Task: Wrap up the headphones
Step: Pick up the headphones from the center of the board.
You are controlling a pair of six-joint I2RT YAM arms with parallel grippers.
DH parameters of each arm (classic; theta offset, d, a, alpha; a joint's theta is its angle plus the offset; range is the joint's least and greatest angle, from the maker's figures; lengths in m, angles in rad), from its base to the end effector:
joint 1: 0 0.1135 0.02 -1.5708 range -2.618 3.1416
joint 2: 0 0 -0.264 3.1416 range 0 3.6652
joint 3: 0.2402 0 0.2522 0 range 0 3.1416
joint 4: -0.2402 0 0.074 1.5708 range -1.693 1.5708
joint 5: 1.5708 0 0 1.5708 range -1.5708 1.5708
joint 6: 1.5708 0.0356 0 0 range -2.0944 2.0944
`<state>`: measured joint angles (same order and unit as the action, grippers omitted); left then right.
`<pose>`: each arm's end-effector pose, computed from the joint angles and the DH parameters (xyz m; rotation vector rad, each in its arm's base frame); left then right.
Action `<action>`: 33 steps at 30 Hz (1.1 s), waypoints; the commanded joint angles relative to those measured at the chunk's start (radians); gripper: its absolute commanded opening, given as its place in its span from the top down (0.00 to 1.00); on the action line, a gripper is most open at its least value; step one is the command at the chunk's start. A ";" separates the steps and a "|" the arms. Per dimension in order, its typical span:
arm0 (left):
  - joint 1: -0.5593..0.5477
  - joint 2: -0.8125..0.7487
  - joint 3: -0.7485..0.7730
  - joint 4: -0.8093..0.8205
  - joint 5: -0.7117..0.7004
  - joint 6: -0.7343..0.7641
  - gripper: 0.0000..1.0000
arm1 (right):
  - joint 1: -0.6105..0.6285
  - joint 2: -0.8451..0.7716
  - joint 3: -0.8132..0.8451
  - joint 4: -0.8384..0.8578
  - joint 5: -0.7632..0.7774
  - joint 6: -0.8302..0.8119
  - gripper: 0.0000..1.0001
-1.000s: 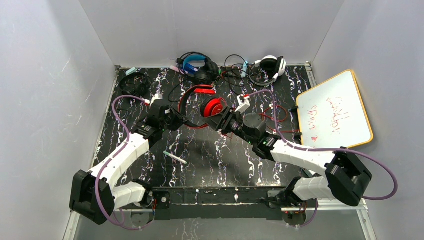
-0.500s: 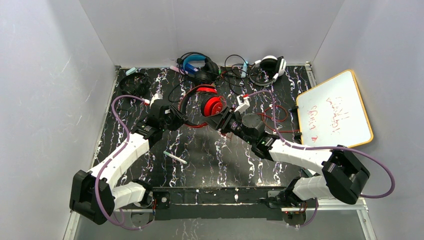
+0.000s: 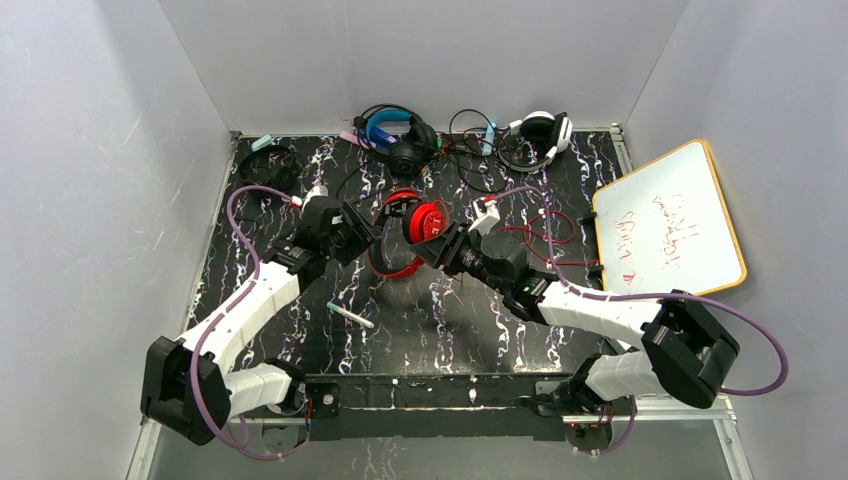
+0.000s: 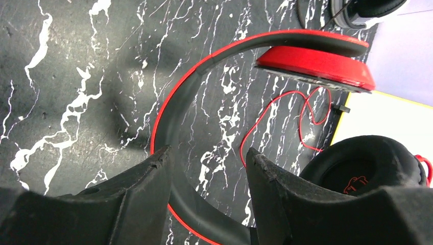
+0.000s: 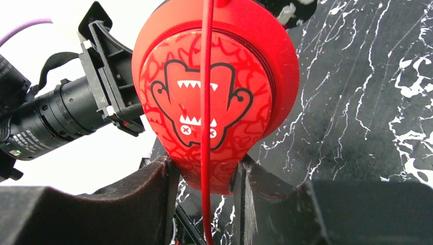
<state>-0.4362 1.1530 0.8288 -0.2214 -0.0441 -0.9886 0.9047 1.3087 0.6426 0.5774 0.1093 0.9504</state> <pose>0.2344 -0.1075 0.2768 -0.6322 2.1293 -0.7800 0.1824 0.2258 0.2546 0.1336 1.8300 1.2816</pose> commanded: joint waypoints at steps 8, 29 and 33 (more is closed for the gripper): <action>-0.006 0.007 -0.019 -0.140 0.071 -0.094 0.42 | 0.005 -0.007 -0.010 0.093 0.018 -0.039 0.89; -0.044 0.080 -0.188 -0.009 0.175 -0.302 0.31 | 0.005 0.047 -0.052 0.157 -0.010 -0.035 0.90; -0.052 0.111 -0.204 0.026 0.173 -0.327 0.35 | 0.005 0.041 -0.057 0.163 -0.014 -0.036 0.90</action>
<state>-0.4767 1.2453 0.6422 -0.2298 0.1173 -1.2793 0.9054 1.3766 0.5777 0.6067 0.0986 0.9234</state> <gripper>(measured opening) 0.662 0.447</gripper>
